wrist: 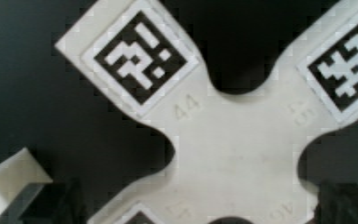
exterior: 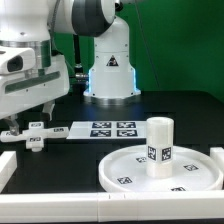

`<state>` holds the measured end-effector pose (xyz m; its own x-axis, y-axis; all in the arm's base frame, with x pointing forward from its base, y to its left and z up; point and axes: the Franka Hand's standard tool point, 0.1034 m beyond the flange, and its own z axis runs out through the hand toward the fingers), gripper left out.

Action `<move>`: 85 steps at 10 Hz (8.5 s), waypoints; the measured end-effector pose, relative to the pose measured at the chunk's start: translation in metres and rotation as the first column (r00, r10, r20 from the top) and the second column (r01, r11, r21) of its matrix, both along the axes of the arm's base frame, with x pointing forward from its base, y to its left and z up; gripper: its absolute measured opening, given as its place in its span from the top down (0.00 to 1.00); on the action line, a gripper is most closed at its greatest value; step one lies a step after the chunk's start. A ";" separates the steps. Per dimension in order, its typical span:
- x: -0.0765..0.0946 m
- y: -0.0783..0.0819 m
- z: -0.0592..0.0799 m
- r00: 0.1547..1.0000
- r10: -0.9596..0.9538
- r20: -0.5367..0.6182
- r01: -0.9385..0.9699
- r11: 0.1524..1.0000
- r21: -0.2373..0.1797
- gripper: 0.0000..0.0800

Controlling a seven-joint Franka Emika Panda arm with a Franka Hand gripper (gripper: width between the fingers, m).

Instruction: Assemble round table

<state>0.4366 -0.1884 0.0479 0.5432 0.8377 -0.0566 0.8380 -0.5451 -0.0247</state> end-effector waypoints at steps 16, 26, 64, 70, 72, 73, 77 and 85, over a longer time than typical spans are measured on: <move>-0.004 0.005 -0.010 1.000 -0.021 -0.020 0.021 1.000 0.005 0.19; -0.009 0.004 -0.016 0.999 -0.023 -0.034 0.023 1.000 0.006 0.19; 0.128 0.218 0.096 0.924 -0.374 -0.085 0.378 0.925 0.034 0.46; 0.126 0.223 0.083 0.925 -0.366 -0.098 0.371 0.928 0.030 0.46; 0.126 0.223 0.080 0.926 -0.366 -0.098 0.370 0.929 0.029 0.46; 0.125 0.222 0.079 0.925 -0.366 -0.100 0.370 0.928 0.029 0.46; 0.127 0.222 0.073 0.927 -0.367 -0.081 0.371 0.928 0.034 0.46; 0.127 0.217 0.068 0.928 -0.369 -0.051 0.371 0.928 0.044 0.46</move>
Offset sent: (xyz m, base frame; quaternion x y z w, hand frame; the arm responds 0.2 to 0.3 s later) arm 0.0038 0.0092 0.0006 -0.0001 -0.0037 0.0236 0.9997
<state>0.5636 0.0287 0.1157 0.8131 0.5802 -0.0471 0.5749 -0.8131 -0.0911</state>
